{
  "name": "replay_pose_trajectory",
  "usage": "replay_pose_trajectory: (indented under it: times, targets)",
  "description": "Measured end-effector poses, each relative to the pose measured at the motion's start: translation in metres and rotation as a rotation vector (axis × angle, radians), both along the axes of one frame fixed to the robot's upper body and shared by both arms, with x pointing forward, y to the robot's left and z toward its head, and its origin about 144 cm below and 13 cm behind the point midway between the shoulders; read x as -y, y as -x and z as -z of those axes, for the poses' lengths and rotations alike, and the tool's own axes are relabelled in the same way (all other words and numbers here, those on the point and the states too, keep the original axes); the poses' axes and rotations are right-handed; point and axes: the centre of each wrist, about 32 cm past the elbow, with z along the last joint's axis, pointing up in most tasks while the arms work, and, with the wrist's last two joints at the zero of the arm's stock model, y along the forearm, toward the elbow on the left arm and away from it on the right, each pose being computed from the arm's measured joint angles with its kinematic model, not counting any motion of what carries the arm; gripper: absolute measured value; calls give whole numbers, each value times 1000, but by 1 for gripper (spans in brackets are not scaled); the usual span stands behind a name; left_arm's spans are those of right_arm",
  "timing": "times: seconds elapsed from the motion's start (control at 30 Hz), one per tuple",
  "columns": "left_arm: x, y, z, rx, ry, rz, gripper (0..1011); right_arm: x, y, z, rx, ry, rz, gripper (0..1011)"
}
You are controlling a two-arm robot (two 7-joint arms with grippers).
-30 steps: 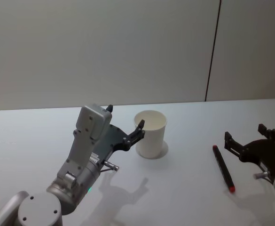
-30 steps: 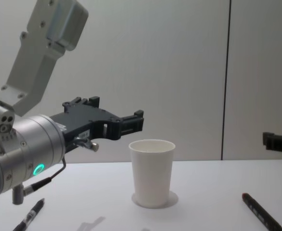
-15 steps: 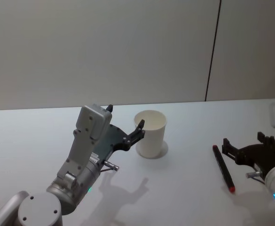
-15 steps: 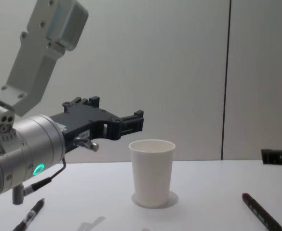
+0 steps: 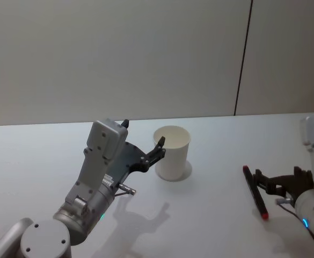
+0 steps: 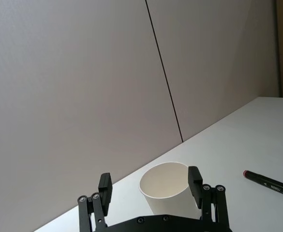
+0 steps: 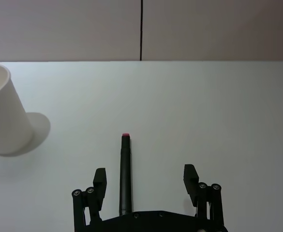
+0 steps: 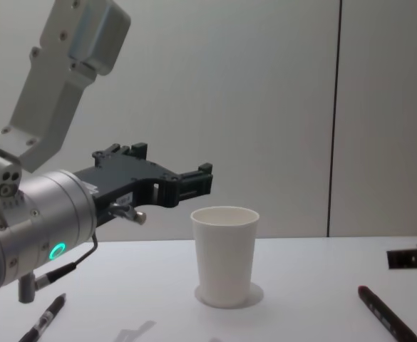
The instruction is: Place the pen into the pen holder.
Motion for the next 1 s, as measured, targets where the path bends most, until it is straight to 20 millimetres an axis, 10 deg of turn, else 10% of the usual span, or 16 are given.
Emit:
replay_pose_trajectory:
  times: [1.0]
  targets:
    - [0, 0, 0, 0, 0, 0, 1004, 2, -56, 4, -174, -94, 43, 1002]
